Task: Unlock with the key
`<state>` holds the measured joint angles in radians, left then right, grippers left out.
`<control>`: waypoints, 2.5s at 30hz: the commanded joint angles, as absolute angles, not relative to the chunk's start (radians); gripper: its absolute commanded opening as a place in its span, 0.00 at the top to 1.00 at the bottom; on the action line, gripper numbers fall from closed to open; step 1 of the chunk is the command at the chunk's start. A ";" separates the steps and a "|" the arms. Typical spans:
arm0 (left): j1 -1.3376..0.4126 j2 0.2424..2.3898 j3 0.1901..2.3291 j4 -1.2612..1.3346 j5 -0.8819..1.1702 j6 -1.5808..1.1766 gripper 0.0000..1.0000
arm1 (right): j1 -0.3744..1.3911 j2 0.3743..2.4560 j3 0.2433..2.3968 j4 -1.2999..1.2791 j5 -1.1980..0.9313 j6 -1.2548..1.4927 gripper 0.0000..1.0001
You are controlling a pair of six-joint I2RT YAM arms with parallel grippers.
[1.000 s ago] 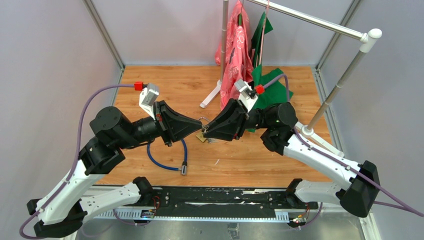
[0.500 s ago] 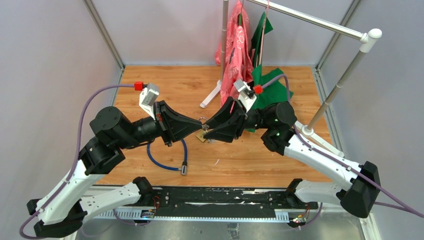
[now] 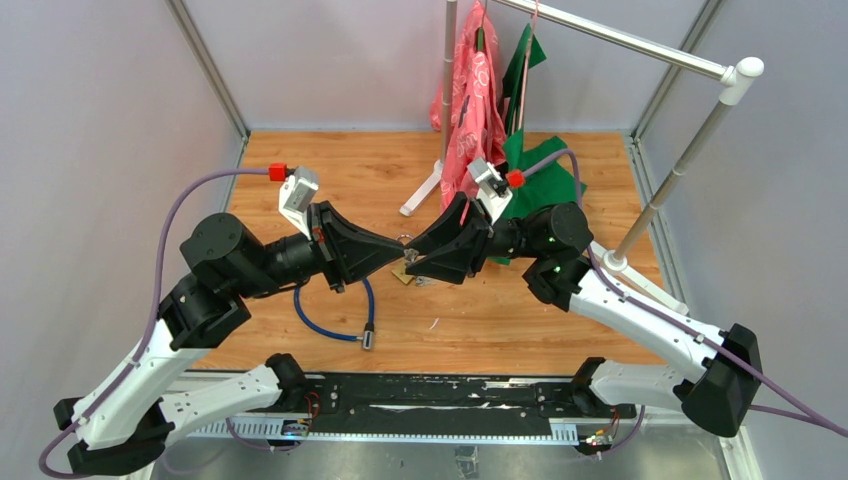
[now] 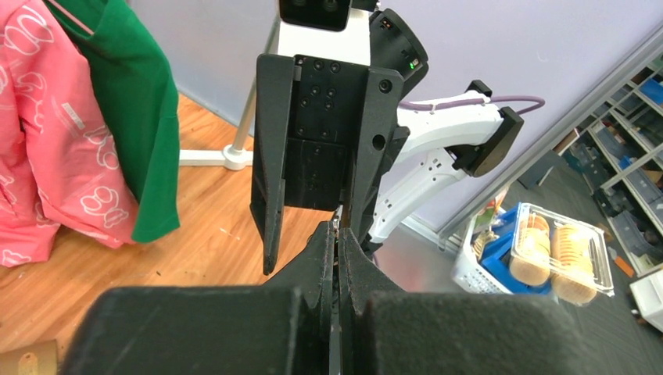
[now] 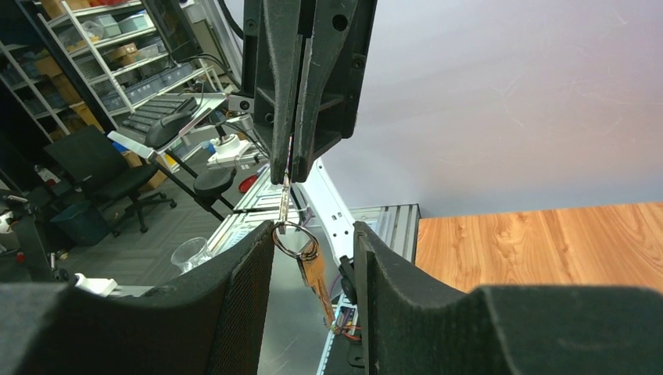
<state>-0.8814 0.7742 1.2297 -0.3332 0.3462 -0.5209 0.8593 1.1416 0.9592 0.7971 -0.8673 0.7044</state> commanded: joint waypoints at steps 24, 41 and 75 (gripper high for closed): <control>-0.885 0.746 1.203 -0.324 0.231 -0.489 1.00 | 0.848 1.173 0.990 0.981 -0.870 0.793 0.73; -0.885 0.731 1.182 -0.321 0.196 -0.485 1.00 | 0.848 1.198 0.984 1.022 -0.797 0.852 0.73; -0.885 0.681 1.100 -0.253 0.035 -0.558 1.00 | 0.851 1.212 0.972 0.997 -0.823 0.842 0.79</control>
